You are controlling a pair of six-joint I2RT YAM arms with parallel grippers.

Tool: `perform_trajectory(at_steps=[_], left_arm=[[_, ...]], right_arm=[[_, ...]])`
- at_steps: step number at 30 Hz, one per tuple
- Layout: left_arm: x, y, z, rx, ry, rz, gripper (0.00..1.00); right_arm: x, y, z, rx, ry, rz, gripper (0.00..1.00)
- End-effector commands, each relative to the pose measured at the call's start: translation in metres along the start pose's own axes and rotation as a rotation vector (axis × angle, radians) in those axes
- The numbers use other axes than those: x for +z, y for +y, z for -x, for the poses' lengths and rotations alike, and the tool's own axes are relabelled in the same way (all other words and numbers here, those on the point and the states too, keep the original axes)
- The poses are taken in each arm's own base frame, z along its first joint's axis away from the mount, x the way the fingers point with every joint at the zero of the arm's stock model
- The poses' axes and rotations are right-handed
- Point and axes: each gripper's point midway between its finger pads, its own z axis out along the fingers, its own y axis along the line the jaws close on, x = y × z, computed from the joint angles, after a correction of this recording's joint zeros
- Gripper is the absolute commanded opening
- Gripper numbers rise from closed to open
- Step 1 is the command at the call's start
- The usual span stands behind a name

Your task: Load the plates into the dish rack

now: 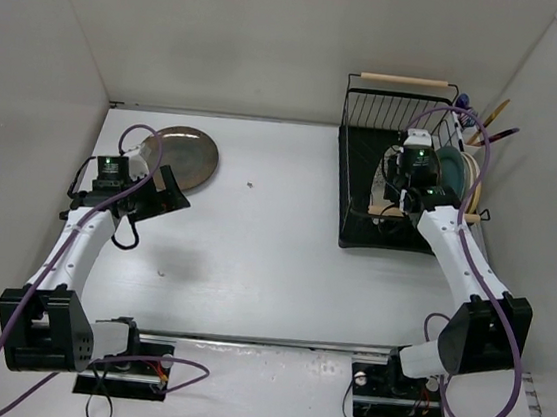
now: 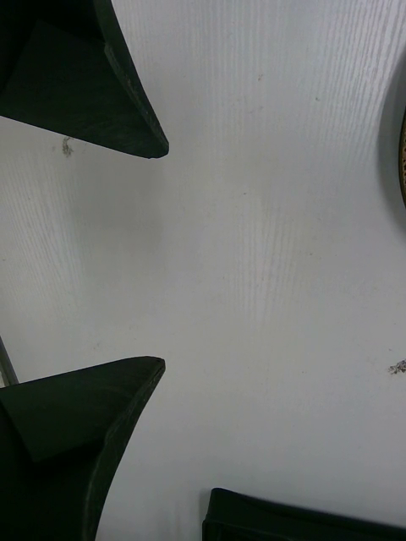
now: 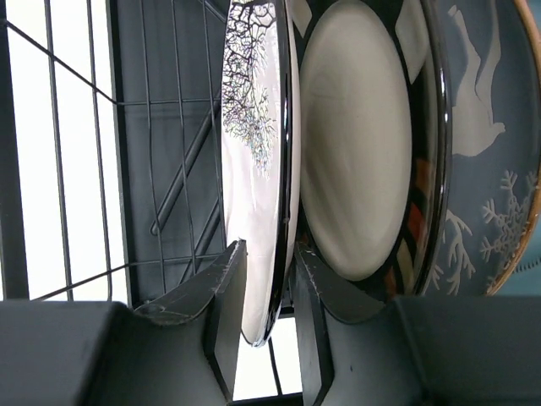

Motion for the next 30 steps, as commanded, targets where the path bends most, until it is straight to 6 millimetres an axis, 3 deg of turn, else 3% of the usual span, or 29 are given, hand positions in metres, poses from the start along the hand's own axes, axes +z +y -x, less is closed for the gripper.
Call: perform_trajectory(at_steps=[1,3,9,12,20,24,30], left_arm=[[-0.006,-0.010,0.019,0.023,-0.052,-0.029,0.99],[-0.006,-0.010,0.019,0.024,-0.055,-0.028,0.99],[-0.005,-0.008,0.018,0.016,-0.052,-0.024,0.99],[-0.003,-0.008,0.018,0.010,-0.048,-0.023,0.99],[0.000,-0.005,0.014,-0.022,-0.043,-0.015,1.00],[0.002,0.007,0.014,-0.081,-0.042,-0.004,0.99],[0.006,0.032,0.020,-0.250,-0.049,-0.011,0.99]], right_arm=[[-0.009,0.002,0.028,0.034,-0.100,0.001,0.25],[-0.010,0.000,0.028,0.033,-0.102,-0.006,0.26],[-0.024,-0.007,0.040,0.019,-0.142,-0.029,0.49],[-0.034,-0.012,0.051,0.011,-0.170,-0.041,0.55],[-0.056,-0.020,0.072,0.011,-0.231,-0.052,0.62],[-0.074,-0.021,0.090,0.024,-0.289,-0.033,0.65],[-0.107,0.002,0.123,0.024,-0.389,0.130,0.67]])
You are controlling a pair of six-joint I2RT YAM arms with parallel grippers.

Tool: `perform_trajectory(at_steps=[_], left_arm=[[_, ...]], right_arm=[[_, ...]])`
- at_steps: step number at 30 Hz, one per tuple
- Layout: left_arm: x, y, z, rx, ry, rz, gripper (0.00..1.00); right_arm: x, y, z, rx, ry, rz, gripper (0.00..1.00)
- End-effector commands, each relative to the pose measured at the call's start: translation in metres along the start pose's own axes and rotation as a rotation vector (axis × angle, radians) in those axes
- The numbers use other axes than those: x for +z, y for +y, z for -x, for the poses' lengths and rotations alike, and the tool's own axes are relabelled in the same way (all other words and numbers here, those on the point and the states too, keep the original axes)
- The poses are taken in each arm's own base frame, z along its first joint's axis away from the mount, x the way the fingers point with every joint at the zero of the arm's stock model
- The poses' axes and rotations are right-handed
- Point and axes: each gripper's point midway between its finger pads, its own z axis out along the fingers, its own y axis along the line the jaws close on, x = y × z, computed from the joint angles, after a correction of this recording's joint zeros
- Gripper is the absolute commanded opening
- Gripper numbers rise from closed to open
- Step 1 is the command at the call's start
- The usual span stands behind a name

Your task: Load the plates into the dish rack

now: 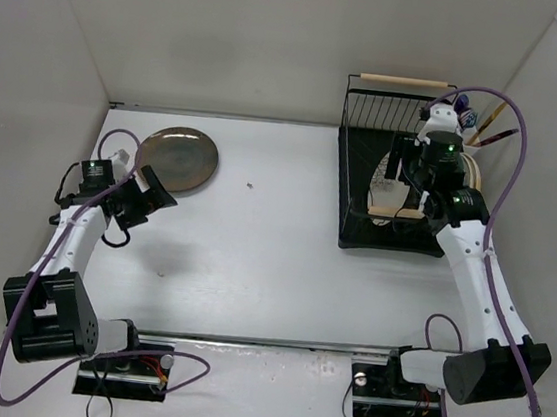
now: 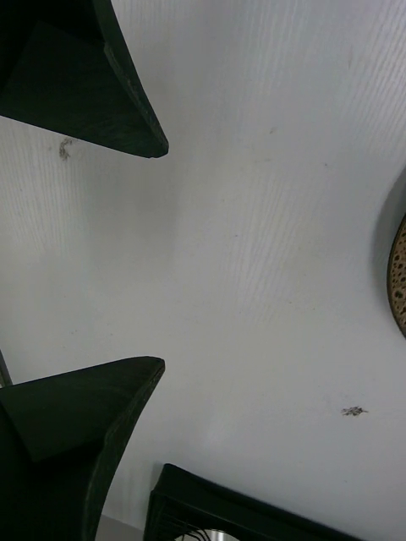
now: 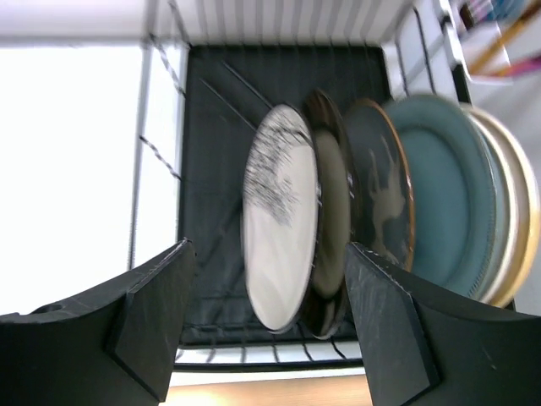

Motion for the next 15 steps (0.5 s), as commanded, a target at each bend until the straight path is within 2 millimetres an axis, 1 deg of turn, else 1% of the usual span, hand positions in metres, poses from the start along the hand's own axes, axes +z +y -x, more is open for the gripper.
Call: perform_trajectory(at_steps=[1,2,3,4,5,7,8,9,10,11,12,14,15], left_arm=[[0.002,-0.008,0.019,-0.065,-0.056,-0.081,0.99],[0.005,-0.007,0.020,-0.082,-0.056,-0.094,0.99],[0.009,-0.008,0.023,-0.098,-0.073,-0.111,0.99],[0.013,-0.007,0.023,-0.109,-0.076,-0.120,0.99],[0.017,-0.010,0.026,-0.134,-0.096,-0.148,0.97],[0.025,-0.006,0.028,-0.177,-0.106,-0.160,0.94],[0.029,-0.001,0.025,-0.203,-0.103,-0.165,0.91],[0.030,-0.001,0.039,-0.199,-0.156,-0.188,0.90],[0.036,0.001,0.038,-0.236,-0.147,-0.190,0.89],[0.038,0.004,0.040,-0.256,-0.148,-0.201,0.85],[0.038,0.007,0.049,-0.258,-0.181,-0.214,0.83],[0.046,0.014,0.050,-0.303,-0.189,-0.218,0.79],[0.047,0.015,0.058,-0.304,-0.224,-0.236,0.79]], right_arm=[[-0.030,0.016,0.055,0.025,-0.163,0.117,0.68],[-0.032,0.017,0.059,0.030,-0.173,0.134,0.68],[-0.034,0.029,0.060,0.025,-0.176,0.195,0.68],[-0.035,0.033,0.060,0.025,-0.174,0.216,0.69],[-0.037,0.041,0.060,0.022,-0.174,0.263,0.68],[-0.037,0.049,0.059,0.017,-0.170,0.301,0.69],[-0.036,0.051,0.058,0.020,-0.166,0.311,0.69],[-0.037,0.054,0.058,0.022,-0.166,0.328,0.69],[-0.038,0.056,0.058,0.020,-0.166,0.337,0.69],[-0.037,0.058,0.056,0.018,-0.161,0.342,0.69],[-0.038,0.060,0.057,0.014,-0.163,0.347,0.69],[-0.042,0.060,0.058,0.008,-0.171,0.355,0.69],[-0.042,0.061,0.058,0.004,-0.172,0.360,0.69]])
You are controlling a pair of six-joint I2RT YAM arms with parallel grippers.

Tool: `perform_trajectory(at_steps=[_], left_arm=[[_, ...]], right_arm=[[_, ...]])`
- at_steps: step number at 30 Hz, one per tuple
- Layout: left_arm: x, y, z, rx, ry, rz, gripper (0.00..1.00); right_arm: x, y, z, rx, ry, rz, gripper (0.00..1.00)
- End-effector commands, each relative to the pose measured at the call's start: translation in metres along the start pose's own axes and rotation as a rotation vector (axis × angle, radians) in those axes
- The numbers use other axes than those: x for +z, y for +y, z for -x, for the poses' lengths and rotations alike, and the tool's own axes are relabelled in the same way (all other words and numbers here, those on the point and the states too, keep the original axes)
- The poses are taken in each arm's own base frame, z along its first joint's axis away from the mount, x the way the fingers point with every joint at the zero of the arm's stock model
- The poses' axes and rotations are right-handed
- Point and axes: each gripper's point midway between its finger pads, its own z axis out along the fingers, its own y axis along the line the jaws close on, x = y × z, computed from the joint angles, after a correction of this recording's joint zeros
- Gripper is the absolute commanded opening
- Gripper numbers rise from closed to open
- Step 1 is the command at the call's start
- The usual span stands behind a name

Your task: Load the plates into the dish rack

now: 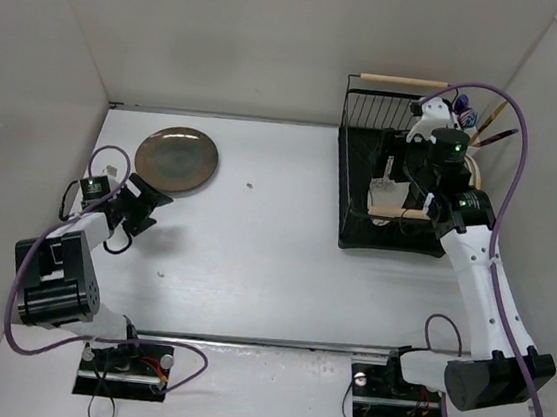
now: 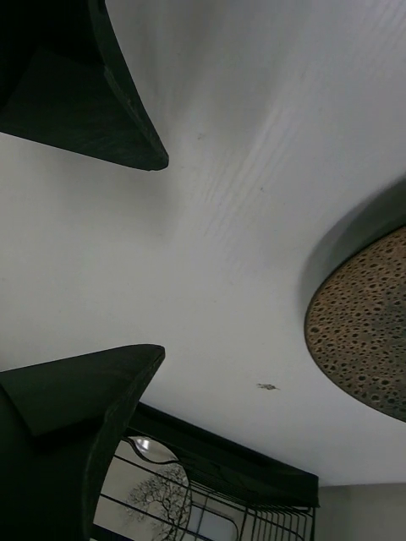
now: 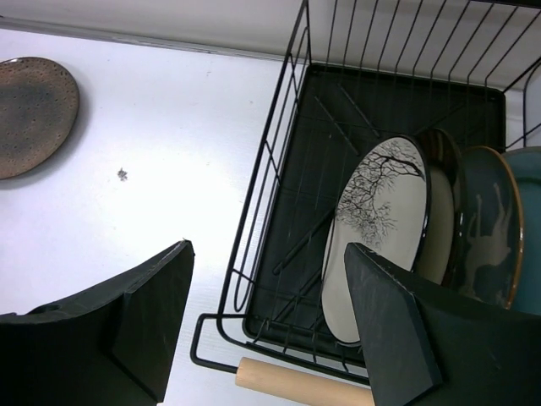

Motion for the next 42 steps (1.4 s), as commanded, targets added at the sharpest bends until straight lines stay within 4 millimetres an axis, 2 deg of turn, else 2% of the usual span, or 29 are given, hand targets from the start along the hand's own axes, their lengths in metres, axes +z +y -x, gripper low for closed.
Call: perform_trajectory(at_steps=[1,3,4,6,7,8,10,11,12,14,15,20,21,25,29,32,33,35,36,38,39,42], left_arm=[[0.004,-0.030,0.041,-0.022,-0.135,-0.157,0.79],[0.011,-0.031,0.048,-0.035,-0.160,-0.181,0.77],[0.020,-0.025,0.049,-0.059,-0.155,-0.177,0.76],[0.026,-0.027,0.057,-0.093,-0.176,-0.211,0.74],[0.035,-0.021,0.057,-0.120,-0.172,-0.207,0.72],[0.036,-0.026,0.063,-0.135,-0.198,-0.243,0.70],[0.045,-0.018,0.067,-0.172,-0.216,-0.245,0.69],[0.046,-0.021,0.072,-0.188,-0.231,-0.262,0.68],[0.053,-0.013,0.071,-0.210,-0.225,-0.246,0.67],[0.059,-0.014,0.079,-0.221,-0.235,-0.253,0.65],[0.066,-0.007,0.079,-0.236,-0.229,-0.238,0.65],[0.085,0.003,0.090,-0.272,-0.237,-0.219,0.62],[0.086,0.000,0.097,-0.269,-0.247,-0.223,0.62],[0.101,-0.001,0.098,-0.271,-0.220,-0.196,0.61],[0.115,0.006,0.104,-0.282,-0.201,-0.161,0.57],[0.122,0.009,0.106,-0.296,-0.192,-0.155,0.48],[0.123,0.006,0.108,-0.292,-0.188,-0.167,0.39],[0.125,0.006,0.108,-0.300,-0.186,-0.180,0.32],[0.125,0.004,0.108,-0.299,-0.182,-0.191,0.22],[0.123,-0.002,0.111,-0.296,-0.189,-0.220,0.12],[0.121,-0.005,0.109,-0.291,-0.183,-0.234,0.00],[0.113,-0.022,0.111,-0.260,-0.172,-0.294,0.00]], right_arm=[[-0.009,0.013,0.029,-0.015,-0.093,0.061,0.69],[-0.010,0.015,0.028,-0.016,-0.092,0.072,0.70],[-0.010,0.016,0.030,-0.019,-0.095,0.073,0.70],[-0.009,0.016,0.030,-0.019,-0.096,0.075,0.70],[-0.010,0.017,0.032,-0.020,-0.100,0.078,0.70],[-0.009,0.017,0.031,-0.022,-0.097,0.081,0.70],[-0.009,0.018,0.033,-0.024,-0.100,0.084,0.70],[-0.008,0.017,0.033,-0.025,-0.099,0.081,0.70],[-0.008,0.016,0.033,-0.026,-0.099,0.079,0.70],[-0.008,0.016,0.035,-0.028,-0.103,0.078,0.70],[-0.008,0.015,0.037,-0.057,-0.106,0.073,0.70],[-0.007,0.008,0.041,-0.077,-0.113,0.045,0.72],[-0.006,0.007,0.044,-0.079,-0.118,0.038,0.72],[-0.002,0.008,0.045,-0.082,-0.115,0.046,0.73],[0.002,0.010,0.048,-0.078,-0.113,0.052,0.73],[0.005,0.012,0.047,-0.078,-0.108,0.060,0.73],[0.006,0.011,0.047,-0.077,-0.107,0.058,0.73],[0.008,0.011,0.045,-0.073,-0.099,0.060,0.73],[0.009,0.012,0.044,-0.071,-0.096,0.062,0.73],[0.011,0.013,0.044,-0.064,-0.094,0.068,0.73],[0.012,0.012,0.044,-0.060,-0.091,0.067,0.73],[0.013,0.019,0.050,-0.060,-0.103,0.096,0.72]])
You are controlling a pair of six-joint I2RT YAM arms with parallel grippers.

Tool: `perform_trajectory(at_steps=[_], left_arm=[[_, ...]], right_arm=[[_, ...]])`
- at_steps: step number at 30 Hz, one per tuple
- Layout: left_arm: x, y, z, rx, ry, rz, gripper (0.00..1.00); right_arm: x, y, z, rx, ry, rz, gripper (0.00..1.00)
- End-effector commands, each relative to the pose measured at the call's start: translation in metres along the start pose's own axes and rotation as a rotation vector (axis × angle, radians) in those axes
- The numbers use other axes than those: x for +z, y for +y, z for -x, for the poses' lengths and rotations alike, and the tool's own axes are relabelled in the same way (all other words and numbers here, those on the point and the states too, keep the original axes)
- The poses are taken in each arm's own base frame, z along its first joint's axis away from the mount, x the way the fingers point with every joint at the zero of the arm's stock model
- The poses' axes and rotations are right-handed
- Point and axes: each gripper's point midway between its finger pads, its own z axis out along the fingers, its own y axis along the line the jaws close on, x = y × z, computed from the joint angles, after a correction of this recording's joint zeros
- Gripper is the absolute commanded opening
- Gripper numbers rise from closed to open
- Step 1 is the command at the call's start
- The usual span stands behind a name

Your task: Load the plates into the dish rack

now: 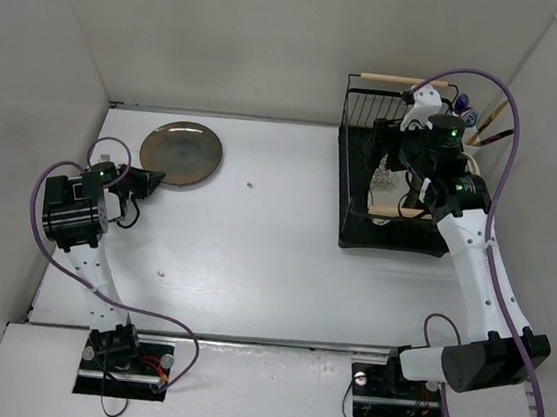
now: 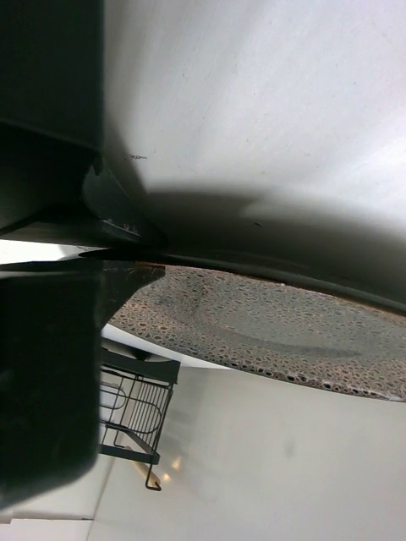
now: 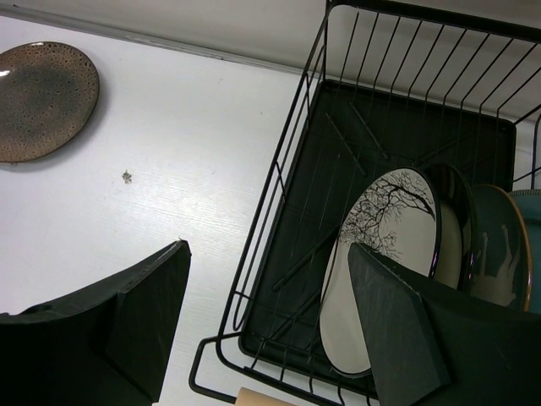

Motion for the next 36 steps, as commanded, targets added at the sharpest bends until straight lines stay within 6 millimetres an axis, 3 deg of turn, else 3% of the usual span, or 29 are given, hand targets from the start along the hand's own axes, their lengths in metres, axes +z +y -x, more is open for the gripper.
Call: perform_trajectory(at_steps=[1,5,10,11,16,20,26,29,36], left_arm=[[-0.004,-0.034,-0.002,0.073,0.021,-0.112,0.00],[-0.014,-0.056,-0.016,0.141,0.077,-0.189,0.00],[-0.039,-0.071,-0.032,0.199,0.113,-0.230,0.00],[-0.043,-0.072,-0.037,0.203,0.128,-0.237,0.00],[-0.067,-0.097,-0.050,0.250,0.152,-0.318,0.00],[-0.085,-0.104,-0.062,0.264,0.176,-0.354,0.00],[-0.106,-0.115,-0.081,0.266,0.199,-0.432,0.00],[-0.118,-0.126,-0.086,0.296,0.202,-0.481,0.00],[-0.140,-0.146,-0.097,0.340,0.220,-0.569,0.00]], right_arm=[[-0.003,0.010,0.040,-0.003,-0.110,0.046,0.73],[0.002,0.043,0.057,0.021,-0.129,0.169,0.73],[0.028,0.093,0.061,0.075,-0.092,0.308,0.72],[0.041,0.099,0.054,0.083,-0.067,0.319,0.72],[0.060,0.156,0.048,0.110,-0.020,0.441,0.72],[0.092,0.189,0.018,0.157,0.081,0.502,0.71],[0.123,0.213,-0.018,0.230,0.178,0.530,0.71],[0.131,0.229,-0.028,0.263,0.213,0.559,0.72],[0.142,0.241,-0.047,0.299,0.264,0.574,0.72]])
